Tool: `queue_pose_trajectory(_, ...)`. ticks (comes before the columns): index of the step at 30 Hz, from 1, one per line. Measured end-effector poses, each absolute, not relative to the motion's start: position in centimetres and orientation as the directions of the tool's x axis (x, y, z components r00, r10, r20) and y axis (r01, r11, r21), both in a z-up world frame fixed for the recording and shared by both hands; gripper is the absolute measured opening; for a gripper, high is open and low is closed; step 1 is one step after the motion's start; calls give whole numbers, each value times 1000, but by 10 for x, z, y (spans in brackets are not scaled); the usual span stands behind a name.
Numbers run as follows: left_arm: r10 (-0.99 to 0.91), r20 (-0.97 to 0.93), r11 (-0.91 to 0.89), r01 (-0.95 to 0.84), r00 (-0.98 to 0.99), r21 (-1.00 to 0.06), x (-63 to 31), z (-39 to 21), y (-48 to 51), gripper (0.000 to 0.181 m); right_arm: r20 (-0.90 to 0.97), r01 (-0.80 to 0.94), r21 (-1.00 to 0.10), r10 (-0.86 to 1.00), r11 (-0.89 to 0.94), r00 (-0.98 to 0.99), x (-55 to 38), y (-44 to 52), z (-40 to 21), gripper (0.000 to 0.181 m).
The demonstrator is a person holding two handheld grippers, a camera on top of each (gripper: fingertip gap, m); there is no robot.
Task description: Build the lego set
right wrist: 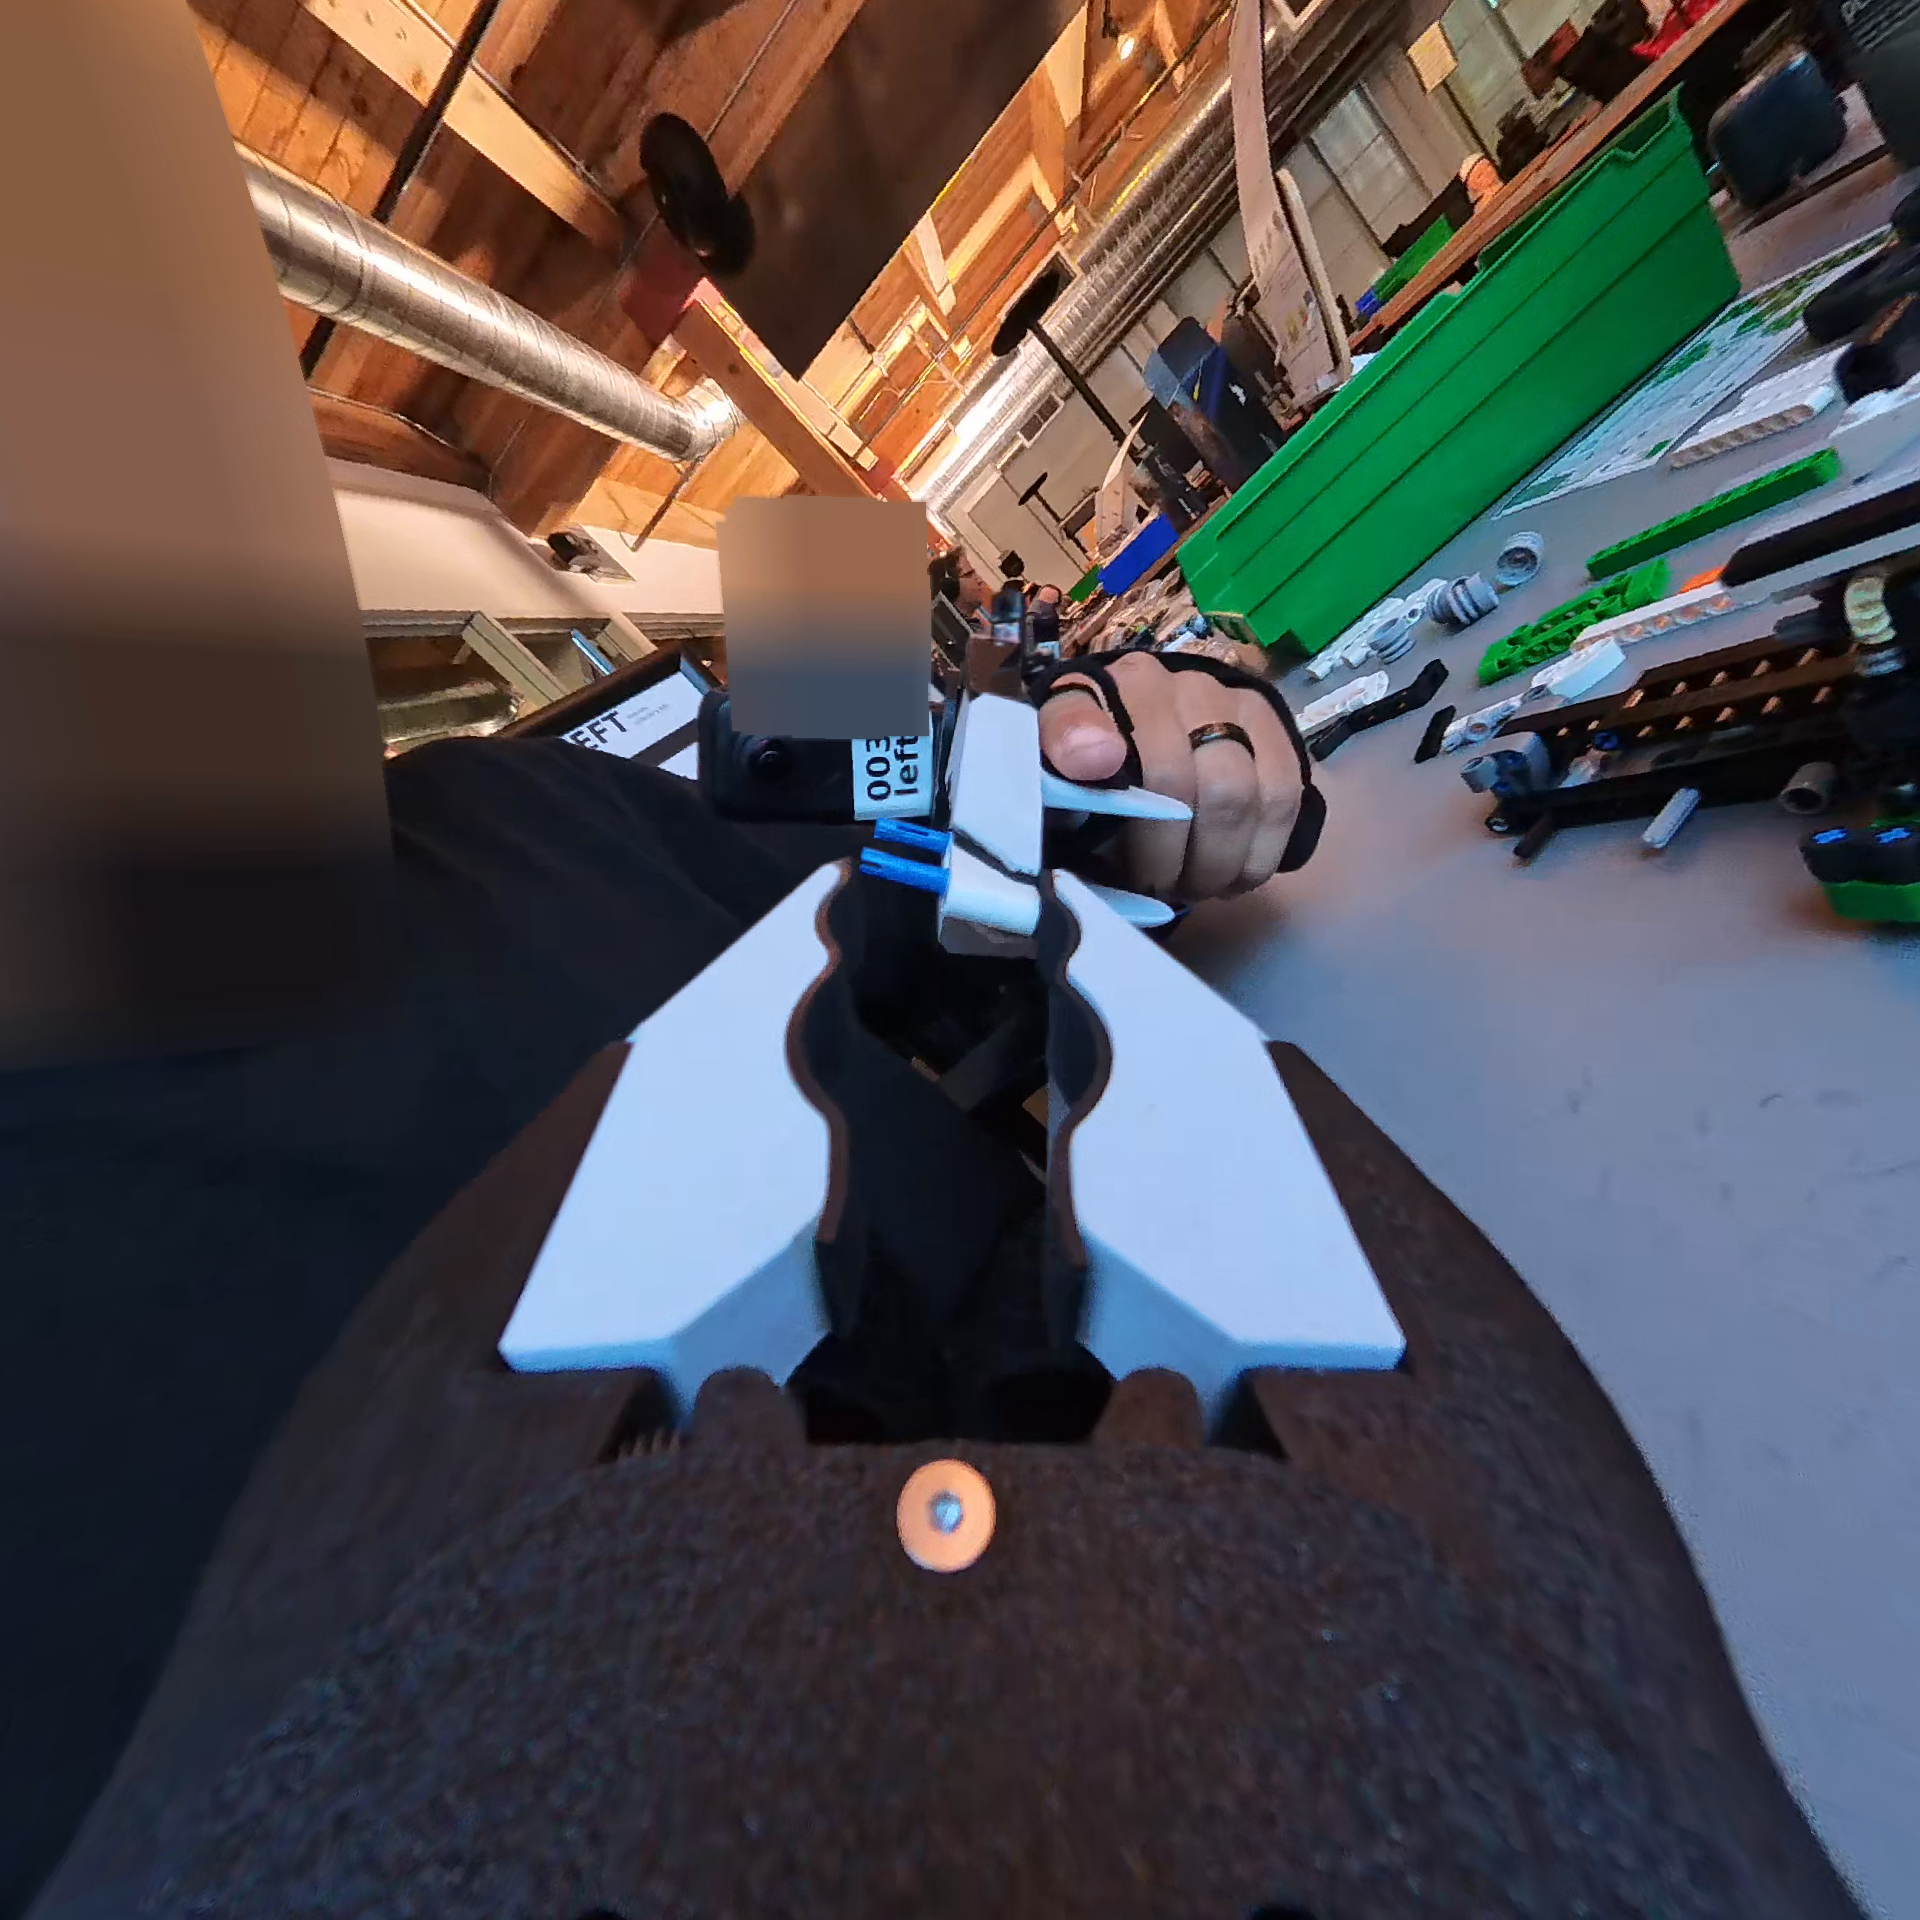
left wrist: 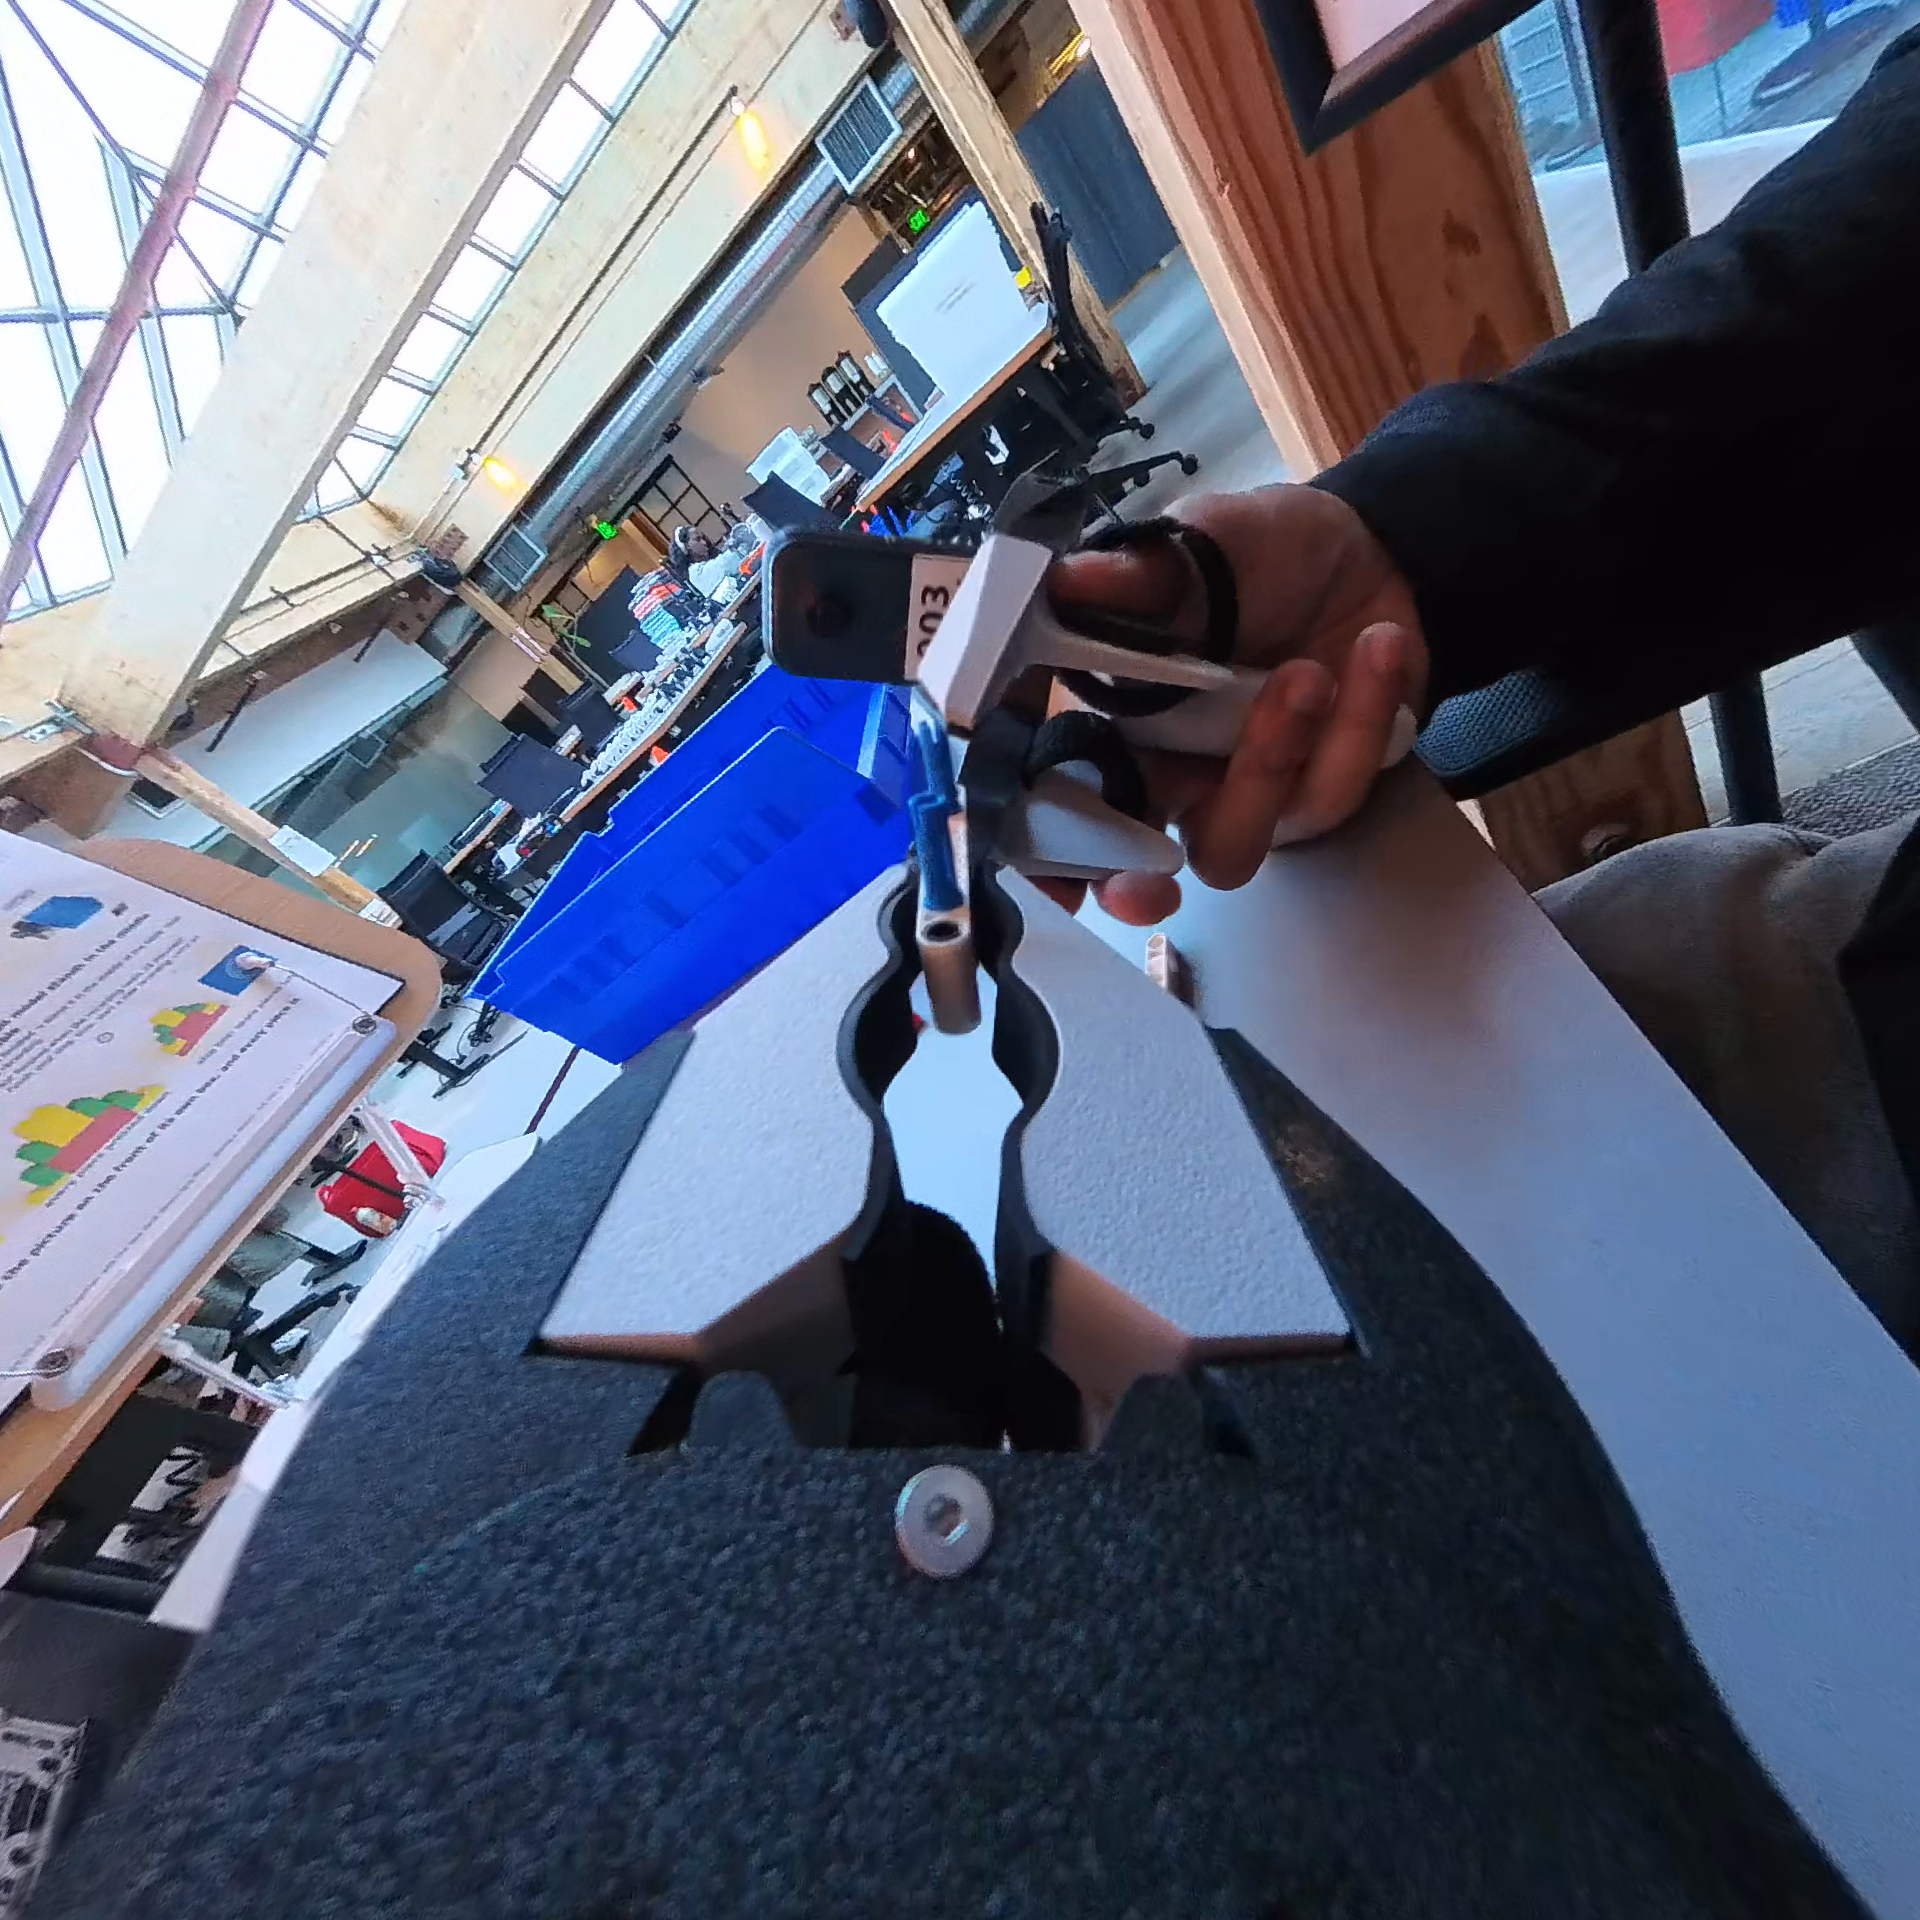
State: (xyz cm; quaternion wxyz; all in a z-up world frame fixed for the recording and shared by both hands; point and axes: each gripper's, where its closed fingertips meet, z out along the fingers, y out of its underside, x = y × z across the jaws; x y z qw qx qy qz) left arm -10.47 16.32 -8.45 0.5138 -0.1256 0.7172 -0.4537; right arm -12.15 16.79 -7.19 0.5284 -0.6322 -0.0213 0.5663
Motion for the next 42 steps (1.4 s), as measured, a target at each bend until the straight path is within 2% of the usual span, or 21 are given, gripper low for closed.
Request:
queue_pose_trajectory(6,-686,-525,436,293,-504,-851,-112,-72,153,6,-698,-587,-653,680,-478,224,-127,158,-62,32)
queue_pose_trajectory(14,-701,-465,348,311,-541,-885,-120,-61,147,6,-688,-573,-663,693,-481,215,-128,154,-62,32)
queue_pose_trajectory(20,-700,-477,358,317,-532,-879,-121,-62,147,6,-682,-588,-642,717,-492,145,-129,149,-56,32)
queue_pose_trajectory(33,-698,-459,357,289,-550,-888,-120,-65,150,6,-681,-567,-662,708,-490,184,-129,151,-60,32)
queue_pose_trajectory(36,-731,-377,315,209,-569,-926,-115,-65,159,6,-667,-558,-701,685,-444,293,-117,152,-65,35)
queue_pose_trajectory(38,-760,-311,296,122,-571,-947,-107,-72,171,7,-627,-501,-771,605,-392,492,-87,148,-72,43)
queue_pose_trajectory(40,-782,-242,267,42,-574,-963,-101,-80,180,7,-385,-219,-897,435,-385,814,-52,142,-101,35)
queue_pose_trajectory(42,-793,-190,260,-39,-579,-965,-95,-92,183,7,-180,26,-897,420,-440,890,-50,130,-121,34)
